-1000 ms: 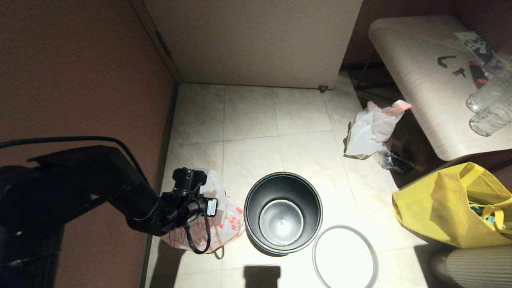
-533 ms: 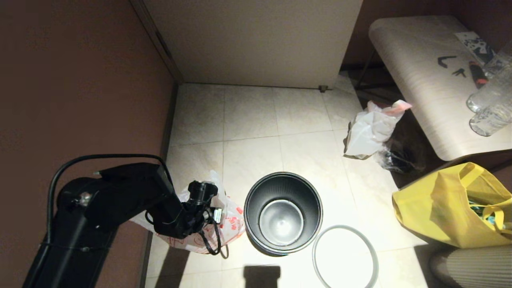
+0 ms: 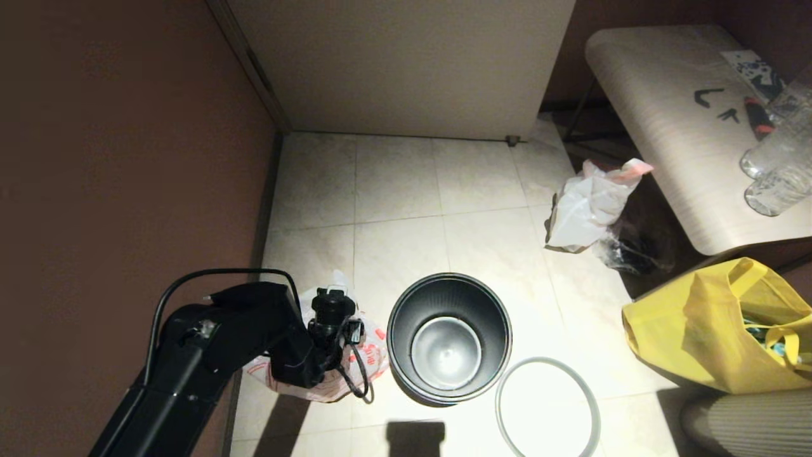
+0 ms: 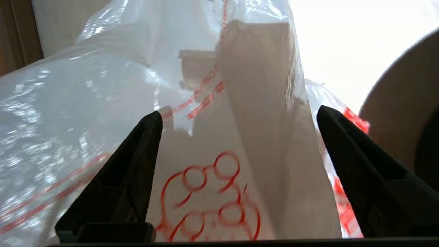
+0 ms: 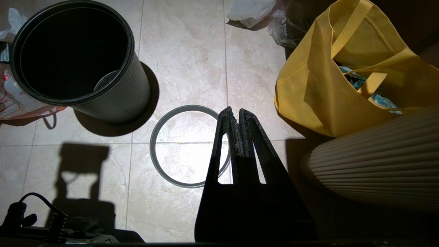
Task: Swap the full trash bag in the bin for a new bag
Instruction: Pick up a new trash bag
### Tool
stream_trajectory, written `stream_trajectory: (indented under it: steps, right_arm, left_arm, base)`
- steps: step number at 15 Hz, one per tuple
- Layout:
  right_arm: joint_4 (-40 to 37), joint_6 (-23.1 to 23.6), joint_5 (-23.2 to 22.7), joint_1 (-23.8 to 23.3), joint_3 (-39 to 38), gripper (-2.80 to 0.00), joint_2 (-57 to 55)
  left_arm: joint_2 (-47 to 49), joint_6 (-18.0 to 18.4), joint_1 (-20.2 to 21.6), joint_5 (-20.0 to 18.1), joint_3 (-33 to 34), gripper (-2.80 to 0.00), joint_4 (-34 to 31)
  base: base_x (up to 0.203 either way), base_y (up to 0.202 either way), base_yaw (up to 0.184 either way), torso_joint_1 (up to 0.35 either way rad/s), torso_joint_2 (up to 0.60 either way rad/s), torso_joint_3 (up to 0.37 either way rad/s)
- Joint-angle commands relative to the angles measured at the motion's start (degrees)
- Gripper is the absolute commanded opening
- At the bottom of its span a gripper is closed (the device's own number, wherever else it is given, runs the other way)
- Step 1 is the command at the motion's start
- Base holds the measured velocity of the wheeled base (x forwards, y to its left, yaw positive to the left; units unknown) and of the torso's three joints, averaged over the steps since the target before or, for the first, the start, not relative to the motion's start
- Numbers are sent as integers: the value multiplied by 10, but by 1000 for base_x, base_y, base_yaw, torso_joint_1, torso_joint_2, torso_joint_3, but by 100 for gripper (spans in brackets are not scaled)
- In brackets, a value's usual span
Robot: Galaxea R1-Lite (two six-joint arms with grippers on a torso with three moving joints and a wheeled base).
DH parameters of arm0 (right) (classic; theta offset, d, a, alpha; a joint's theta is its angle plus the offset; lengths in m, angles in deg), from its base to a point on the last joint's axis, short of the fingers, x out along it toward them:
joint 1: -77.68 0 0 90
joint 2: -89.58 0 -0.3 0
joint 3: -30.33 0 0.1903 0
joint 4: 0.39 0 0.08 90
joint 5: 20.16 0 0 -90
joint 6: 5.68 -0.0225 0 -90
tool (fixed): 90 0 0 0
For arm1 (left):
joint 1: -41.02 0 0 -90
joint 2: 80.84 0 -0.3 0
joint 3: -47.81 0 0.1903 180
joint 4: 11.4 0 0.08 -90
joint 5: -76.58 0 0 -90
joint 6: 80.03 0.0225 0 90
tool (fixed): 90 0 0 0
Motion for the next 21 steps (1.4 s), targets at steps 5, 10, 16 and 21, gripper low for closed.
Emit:
stream_trajectory:
  steps: [5,10,16,21]
  right_arm:
    - [0,1,-1,0,0,-280,-1]
    - [0,1,-1,0,0,-280,-1]
    - [0,1,-1,0,0,-280,-1]
    - [0,1,-1,0,0,-280,-1]
  left_arm:
    - [75,2,1,41,-106,0,-2]
    - [75,6,0,42,-131,-280,-10]
    - [-25,-14,-9,24,-21,-280,-95]
    - [-183,-93,-37,14,114,-280,-206]
  base:
    - [0,0,0,0,0,0]
    - [0,0,0,0,0,0]
    - [0,0,0,0,0,0]
    - [0,0,0,0,0,0]
